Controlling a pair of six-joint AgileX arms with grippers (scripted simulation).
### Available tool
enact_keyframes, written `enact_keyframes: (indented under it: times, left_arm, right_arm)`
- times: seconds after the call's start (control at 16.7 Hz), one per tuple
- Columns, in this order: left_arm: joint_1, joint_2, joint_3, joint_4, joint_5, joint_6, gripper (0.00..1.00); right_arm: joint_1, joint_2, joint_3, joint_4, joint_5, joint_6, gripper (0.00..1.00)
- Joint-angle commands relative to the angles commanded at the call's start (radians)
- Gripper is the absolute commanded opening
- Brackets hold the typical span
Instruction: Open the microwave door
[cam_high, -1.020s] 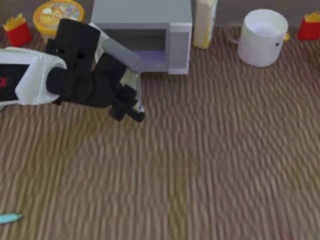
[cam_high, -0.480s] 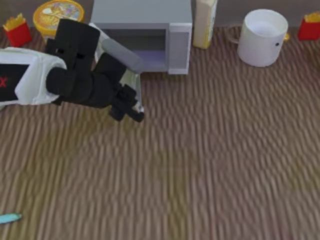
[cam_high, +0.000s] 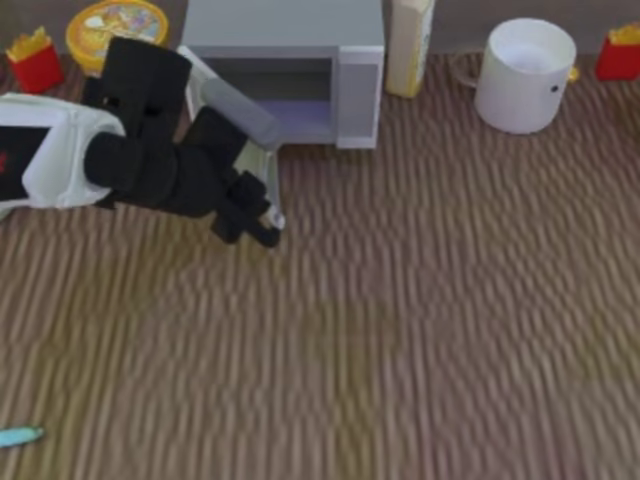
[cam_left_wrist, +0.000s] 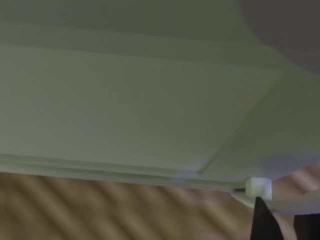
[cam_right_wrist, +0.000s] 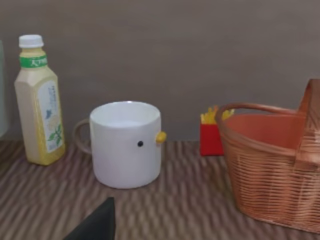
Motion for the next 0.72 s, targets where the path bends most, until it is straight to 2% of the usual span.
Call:
enact_keyframes:
  times: [0.18, 0.72]
  left_arm:
    - [0.013, -0.002, -0.004, -0.01, 0.015, 0.026, 0.0]
    - [0.013, -0.002, -0.004, -0.01, 0.015, 0.026, 0.0]
  right_arm:
    - [0.0, 0.0, 0.0, 0.0, 0.0, 0.0, 1.0]
    - [0.0, 0.0, 0.0, 0.0, 0.0, 0.0, 1.0]
